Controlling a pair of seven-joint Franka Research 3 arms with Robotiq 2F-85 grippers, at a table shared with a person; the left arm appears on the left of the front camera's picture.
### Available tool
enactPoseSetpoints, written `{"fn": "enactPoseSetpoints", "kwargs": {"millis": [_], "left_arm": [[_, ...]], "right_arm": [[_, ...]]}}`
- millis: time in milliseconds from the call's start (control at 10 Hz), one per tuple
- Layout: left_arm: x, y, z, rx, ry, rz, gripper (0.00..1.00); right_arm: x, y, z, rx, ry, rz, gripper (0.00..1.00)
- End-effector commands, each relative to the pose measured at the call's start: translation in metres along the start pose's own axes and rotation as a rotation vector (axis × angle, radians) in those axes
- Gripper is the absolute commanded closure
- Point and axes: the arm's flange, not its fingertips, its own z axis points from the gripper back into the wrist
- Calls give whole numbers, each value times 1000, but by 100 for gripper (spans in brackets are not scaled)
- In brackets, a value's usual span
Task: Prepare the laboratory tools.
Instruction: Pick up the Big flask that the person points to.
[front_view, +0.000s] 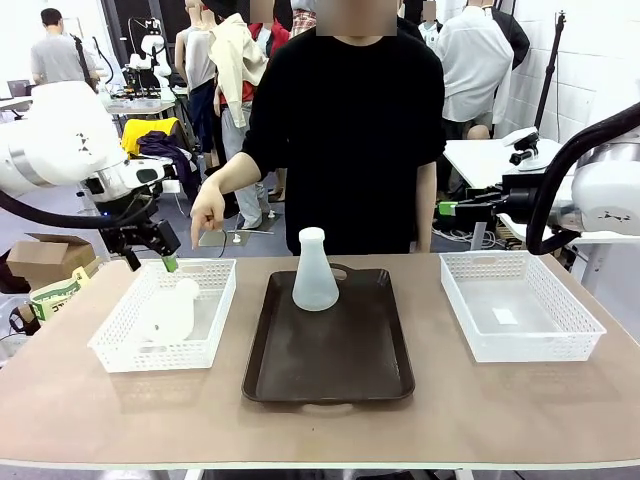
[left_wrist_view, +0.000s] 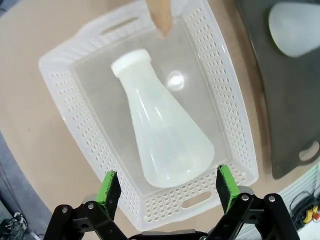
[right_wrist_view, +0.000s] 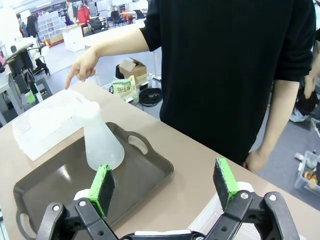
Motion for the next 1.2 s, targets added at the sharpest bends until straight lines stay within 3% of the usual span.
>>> {"fn": "enactPoseSetpoints", "kwargs": {"millis": [0,100,500,1100], "left_arm": [[1,-13,11,73,-43,48,0],[0,0,0,0,0,0,0],[0,0,0,0,0,0,0],[40,-63,-29,317,-37,167,0]], "right_arm": [[2,1,0,-6,16,-6,0],[2,1,0,-6,16,-6,0],[2,1,0,-6,16,-6,0],[2,1,0,-6,16,-6,0]]}}
